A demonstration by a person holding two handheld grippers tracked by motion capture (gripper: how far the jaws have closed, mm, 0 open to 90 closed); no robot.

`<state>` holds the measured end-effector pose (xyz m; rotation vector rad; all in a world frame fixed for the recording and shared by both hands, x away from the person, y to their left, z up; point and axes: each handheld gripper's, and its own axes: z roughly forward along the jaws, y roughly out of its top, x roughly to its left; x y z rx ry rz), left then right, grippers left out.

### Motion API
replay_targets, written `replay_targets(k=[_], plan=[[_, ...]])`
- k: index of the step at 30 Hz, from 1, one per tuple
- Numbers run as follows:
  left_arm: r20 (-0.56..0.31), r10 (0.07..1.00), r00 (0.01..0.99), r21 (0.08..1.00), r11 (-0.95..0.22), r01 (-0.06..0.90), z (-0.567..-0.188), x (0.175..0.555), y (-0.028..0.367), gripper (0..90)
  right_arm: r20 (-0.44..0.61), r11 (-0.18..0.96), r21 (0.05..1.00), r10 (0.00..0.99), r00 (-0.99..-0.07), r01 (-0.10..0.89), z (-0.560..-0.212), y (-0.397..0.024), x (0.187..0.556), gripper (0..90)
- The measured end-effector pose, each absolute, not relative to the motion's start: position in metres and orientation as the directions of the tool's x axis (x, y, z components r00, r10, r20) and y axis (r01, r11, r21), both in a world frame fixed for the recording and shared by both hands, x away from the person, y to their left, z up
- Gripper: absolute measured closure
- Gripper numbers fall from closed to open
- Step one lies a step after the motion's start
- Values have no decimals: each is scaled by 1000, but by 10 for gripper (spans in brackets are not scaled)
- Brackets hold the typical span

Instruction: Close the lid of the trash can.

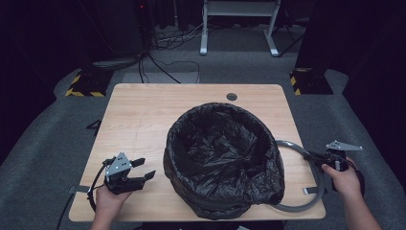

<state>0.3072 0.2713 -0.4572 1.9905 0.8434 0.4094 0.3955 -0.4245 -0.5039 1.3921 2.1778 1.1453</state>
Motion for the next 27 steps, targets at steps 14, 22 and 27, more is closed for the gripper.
replay_targets(k=[14,22,27], plan=[[-47,702,710,846,-350,402,-457,306,271,364,156,223,770,842,-516,598,-470,-434,386,795],[-43,702,711,846,-353,400,-457,307,271,364,147,225,764,853,-501,605,-447,-453,379,795],[-44,703,710,846,-352,400,-457,306,271,364,129,221,767,866,-483,602,-432,-471,369,795]])
